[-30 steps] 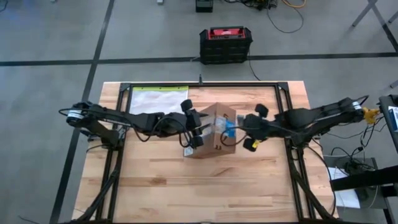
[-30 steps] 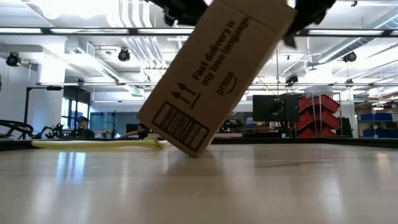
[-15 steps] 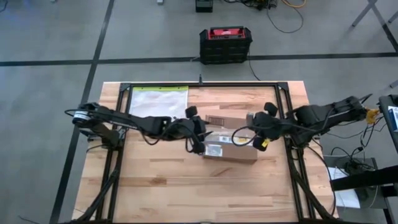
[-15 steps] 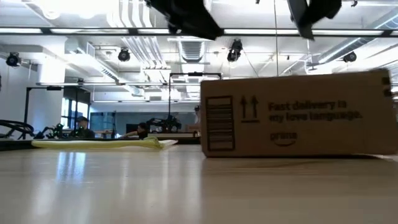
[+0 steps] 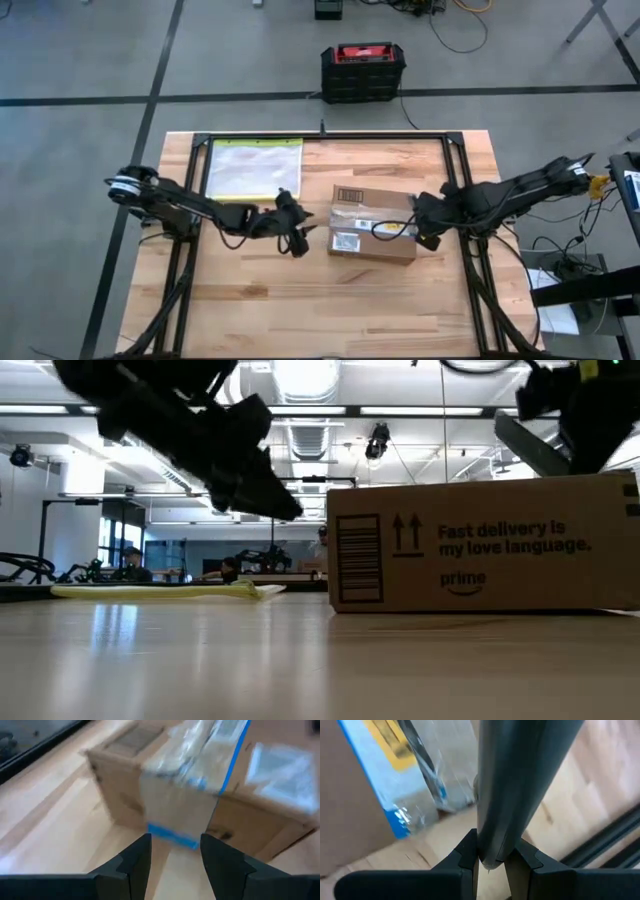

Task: Unpack boxes
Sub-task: Open the box using the gray cutter

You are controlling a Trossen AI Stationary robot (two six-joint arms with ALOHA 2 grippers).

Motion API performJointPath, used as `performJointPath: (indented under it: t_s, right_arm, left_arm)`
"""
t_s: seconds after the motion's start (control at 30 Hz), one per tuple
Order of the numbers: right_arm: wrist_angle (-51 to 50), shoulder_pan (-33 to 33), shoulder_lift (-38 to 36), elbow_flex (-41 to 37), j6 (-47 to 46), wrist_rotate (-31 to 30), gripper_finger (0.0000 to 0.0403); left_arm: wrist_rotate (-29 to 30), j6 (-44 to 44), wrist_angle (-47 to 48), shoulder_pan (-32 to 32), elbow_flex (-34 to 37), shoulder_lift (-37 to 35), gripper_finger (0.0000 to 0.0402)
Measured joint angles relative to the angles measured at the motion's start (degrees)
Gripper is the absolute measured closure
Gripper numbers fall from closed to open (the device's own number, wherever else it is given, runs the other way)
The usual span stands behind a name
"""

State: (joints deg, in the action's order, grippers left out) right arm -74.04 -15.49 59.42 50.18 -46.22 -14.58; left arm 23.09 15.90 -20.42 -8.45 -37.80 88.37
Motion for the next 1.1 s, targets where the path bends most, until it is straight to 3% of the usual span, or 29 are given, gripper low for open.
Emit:
performJointPath:
  t_s: [0.17, 0.43, 0.83, 1.1]
  right_arm:
    - [2.6, -0.2, 0.0, -3.7, -2.7, 1.9, 0.0357]
    - [7.1, -0.6, 0.5, -5.3, -3.5, 3.0, 0.0357]
    - [10.0, -1.2, 5.2, -5.8, -3.7, 4.1, 0.0357]
    - [19.1, -3.0, 7.3, -6.0, -3.1, 4.1, 0.0357]
  left_arm:
    - [-0.2, 0.5, -8.0, 0.0, 1.0, 5.6, 0.0246]
    - [-0.2, -2.4, -7.6, 0.1, -4.6, 12.8, 0.0246]
    - [0.0, -15.4, -0.2, 0.6, -14.4, 3.8, 0.0246]
    - [0.0, -20.3, 6.5, 0.6, -21.8, 2.4, 0.0246]
